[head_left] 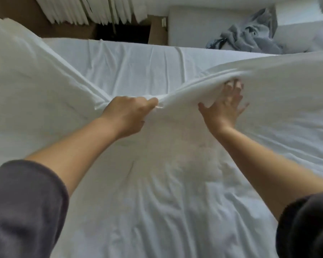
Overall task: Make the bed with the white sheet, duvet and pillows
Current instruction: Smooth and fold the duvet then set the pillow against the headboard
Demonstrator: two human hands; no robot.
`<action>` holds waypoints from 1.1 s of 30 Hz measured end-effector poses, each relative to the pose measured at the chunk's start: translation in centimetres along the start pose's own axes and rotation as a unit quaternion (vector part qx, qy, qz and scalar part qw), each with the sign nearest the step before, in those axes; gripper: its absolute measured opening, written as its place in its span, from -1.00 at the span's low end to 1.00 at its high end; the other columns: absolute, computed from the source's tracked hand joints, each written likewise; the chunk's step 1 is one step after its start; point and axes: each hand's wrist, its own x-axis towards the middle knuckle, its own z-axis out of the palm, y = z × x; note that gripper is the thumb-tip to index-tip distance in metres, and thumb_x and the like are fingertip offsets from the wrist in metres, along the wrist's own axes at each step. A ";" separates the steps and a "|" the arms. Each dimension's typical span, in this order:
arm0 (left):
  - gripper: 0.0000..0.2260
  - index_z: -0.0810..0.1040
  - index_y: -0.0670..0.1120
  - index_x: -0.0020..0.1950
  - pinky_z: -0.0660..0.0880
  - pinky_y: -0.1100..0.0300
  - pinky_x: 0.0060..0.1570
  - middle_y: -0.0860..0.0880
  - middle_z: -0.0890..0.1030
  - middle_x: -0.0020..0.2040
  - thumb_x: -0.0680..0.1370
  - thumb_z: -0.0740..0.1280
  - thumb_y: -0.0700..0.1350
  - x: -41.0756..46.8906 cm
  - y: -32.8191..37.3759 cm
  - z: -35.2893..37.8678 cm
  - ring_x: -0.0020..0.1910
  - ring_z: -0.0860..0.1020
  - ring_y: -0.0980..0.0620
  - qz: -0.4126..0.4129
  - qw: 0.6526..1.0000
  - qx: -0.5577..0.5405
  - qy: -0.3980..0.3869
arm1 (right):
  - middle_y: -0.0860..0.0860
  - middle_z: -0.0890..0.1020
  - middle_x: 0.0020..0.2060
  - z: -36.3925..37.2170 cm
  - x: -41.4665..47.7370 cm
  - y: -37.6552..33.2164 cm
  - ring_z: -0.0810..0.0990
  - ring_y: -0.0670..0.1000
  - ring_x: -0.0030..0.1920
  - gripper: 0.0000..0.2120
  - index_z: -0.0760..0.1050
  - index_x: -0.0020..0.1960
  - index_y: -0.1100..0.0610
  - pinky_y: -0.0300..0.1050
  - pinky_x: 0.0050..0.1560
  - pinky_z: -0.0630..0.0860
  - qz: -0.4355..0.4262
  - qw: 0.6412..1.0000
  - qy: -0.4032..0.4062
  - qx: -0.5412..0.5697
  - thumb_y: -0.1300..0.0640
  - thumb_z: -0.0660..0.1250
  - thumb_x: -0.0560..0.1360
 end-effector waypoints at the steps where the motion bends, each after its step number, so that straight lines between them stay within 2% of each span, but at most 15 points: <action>1: -0.63 0.43 -0.08 0.27 0.33 0.07 -0.35 -0.12 0.59 -0.03 0.46 0.26 -0.22 -1.8 0.9 -0.2 -0.17 0.58 -0.25 0.011 1.000 -0.017 0.020 | 0.10 -0.11 0.58 -1.6 0.2 0.0 -0.17 0.15 0.57 -0.06 -0.04 0.57 0.16 0.39 0.44 -0.18 -0.047 0.998 0.020 -0.039 -0.13 0.44 0.42; 3: -0.64 0.47 -0.07 0.18 0.34 0.11 -0.47 -0.13 0.59 -0.18 0.40 0.22 -0.29 -5.2 2.3 -0.7 -0.39 0.55 -0.23 0.044 0.995 -0.036 0.078 | 0.11 -0.17 0.58 -4.5 -0.1 0.1 -0.21 0.20 0.56 0.00 -0.02 0.55 0.16 0.43 0.39 -0.25 -0.137 0.981 0.043 -0.130 -0.15 0.48 0.37; 5: -0.64 0.41 -0.01 0.13 0.23 0.21 -0.52 -0.09 0.56 -0.28 0.37 0.16 -0.26 -8.2 3.5 -1.2 -0.53 0.49 -0.17 0.084 0.989 -0.018 0.123 | 0.12 -0.10 0.56 -7.2 -1.4 0.5 -0.10 0.23 0.56 -0.01 -0.02 0.56 0.06 0.40 0.37 -0.32 -0.193 0.965 0.050 -0.172 -0.11 0.50 0.35; 6: -0.64 0.39 0.01 0.14 0.19 0.23 -0.51 -0.07 0.55 -0.29 0.38 0.16 -0.25 -9.6 4.1 -1.4 -0.55 0.47 -0.14 0.097 0.987 -0.003 0.126 | 0.16 0.09 0.52 -8.6 -2.6 0.8 0.10 0.25 0.52 -0.12 0.08 0.54 0.02 0.37 0.43 -0.23 -0.229 0.957 0.028 -0.175 -0.03 0.48 0.36; 7: -0.62 0.38 0.02 0.14 0.18 0.24 -0.50 -0.06 0.53 -0.29 0.37 0.20 -0.26 -11.1 4.6 -1.5 -0.55 0.46 -0.13 0.106 0.987 0.011 0.120 | 0.18 0.35 0.40 -10.2 -4.1 1.1 0.34 0.25 0.39 -0.32 0.25 0.45 0.04 0.25 0.46 0.01 -0.284 0.941 -0.008 -0.182 0.08 0.43 0.39; 8: -0.57 0.38 0.01 0.15 0.18 0.24 -0.50 -0.06 0.53 -0.28 0.33 0.29 -0.29 -12.6 5.2 -1.7 -0.54 0.47 -0.13 0.112 0.987 0.019 0.114 | 0.16 0.54 0.22 -11.6 -5.9 1.8 0.51 0.25 0.19 -0.53 0.40 0.30 0.08 0.07 0.28 0.26 -0.337 0.919 -0.059 -0.195 0.16 0.37 0.40; 10: -0.48 0.41 -0.04 0.13 0.19 0.26 -0.50 -0.07 0.53 -0.28 0.23 0.42 -0.32 -15.7 6.2 -2.4 -0.53 0.50 -0.12 0.110 0.987 0.022 0.117 | 0.15 0.65 -0.02 -14.1 -10.2 3.6 0.60 0.27 -0.03 -0.72 0.47 0.11 0.14 -0.05 -0.11 0.30 -0.396 0.880 -0.136 -0.223 0.21 0.31 0.39; 12: -0.52 0.41 -0.08 0.04 0.19 0.27 -0.51 -0.07 0.55 -0.31 0.18 0.47 -0.27 -19.0 7.9 -2.5 -0.53 0.51 -0.11 0.104 0.987 0.023 0.120 | 0.17 0.66 -0.09 -15.2 -15.2 6.1 0.63 0.28 -0.07 -0.70 0.46 0.11 0.13 -0.03 -0.17 0.37 -0.424 0.859 -0.159 -0.241 0.14 0.33 0.39; 14: -0.53 0.41 -0.06 0.11 0.35 0.21 -0.47 -0.07 0.62 -0.19 0.27 0.48 -0.16 -22.2 10.5 -1.4 -0.36 0.61 -0.13 0.093 0.994 0.030 0.039 | 0.16 0.65 -0.04 -14.1 -20.7 9.0 0.64 0.24 -0.01 -0.66 0.42 0.19 0.08 -0.05 -0.12 0.40 -0.438 0.830 -0.208 -0.274 0.02 0.31 0.45; 15: -0.53 0.39 -0.03 0.24 0.48 0.13 -0.32 -0.08 0.63 -0.03 0.38 0.43 -0.09 -23.5 12.0 -0.6 -0.15 0.64 -0.14 0.064 0.996 0.034 -0.047 | 0.15 0.64 0.01 -13.0 -23.5 10.4 0.63 0.23 0.02 -0.64 0.40 0.23 0.06 -0.06 -0.10 0.40 -0.435 0.819 -0.241 -0.286 -0.02 0.29 0.48; 17: -0.54 0.29 0.01 0.37 0.50 0.06 -0.01 -0.06 0.54 0.20 0.50 0.30 0.00 -26.1 14.8 1.6 0.14 0.56 -0.13 -0.006 0.975 0.038 -0.218 | 0.12 0.60 0.10 -10.4 -27.9 12.6 0.62 0.21 0.08 -0.61 0.34 0.27 0.05 -0.05 -0.05 0.44 -0.406 0.809 -0.310 -0.290 -0.04 0.26 0.49; 18: -0.56 0.28 0.00 0.36 0.47 0.06 0.03 -0.05 0.51 0.23 0.51 0.28 0.01 -27.0 15.8 2.6 0.18 0.52 -0.11 -0.021 0.967 0.035 -0.252 | 0.11 0.59 0.14 -9.4 -29.1 13.2 0.60 0.20 0.12 -0.58 0.31 0.29 0.07 -0.04 -0.01 0.46 -0.384 0.812 -0.334 -0.287 -0.04 0.26 0.49; 23: -0.56 0.30 0.02 0.35 0.36 0.05 0.12 -0.04 0.41 0.27 0.49 0.28 0.01 -27.9 15.7 4.0 0.27 0.42 -0.07 -0.035 0.968 0.098 -0.230 | 0.10 0.49 0.25 -8.7 -28.5 11.9 0.51 0.17 0.24 -0.42 0.28 0.32 0.09 0.01 0.12 0.46 -0.351 0.834 -0.357 -0.233 -0.16 0.37 0.43; 29: -0.60 0.35 0.05 0.27 0.31 0.08 0.09 0.03 0.40 0.26 0.45 0.29 0.04 -28.4 10.4 2.1 0.27 0.40 -0.01 -0.028 0.963 0.155 -0.217 | 0.01 0.25 0.47 -7.3 -27.8 6.5 0.21 0.08 0.47 -0.22 0.19 0.50 -0.09 0.10 0.43 0.20 -0.465 0.815 -0.313 -0.148 -0.43 0.25 0.41; 33: -0.67 0.41 0.07 0.27 0.30 0.10 0.15 0.07 0.47 0.25 0.51 0.24 0.01 -28.8 4.2 1.2 0.25 0.44 0.00 -0.054 0.943 0.242 -0.223 | 0.04 0.12 0.54 -4.1 -28.5 1.9 0.05 0.08 0.53 -0.22 0.15 0.52 -0.16 0.22 0.47 0.08 -0.499 0.795 -0.318 -0.131 -0.45 0.20 0.40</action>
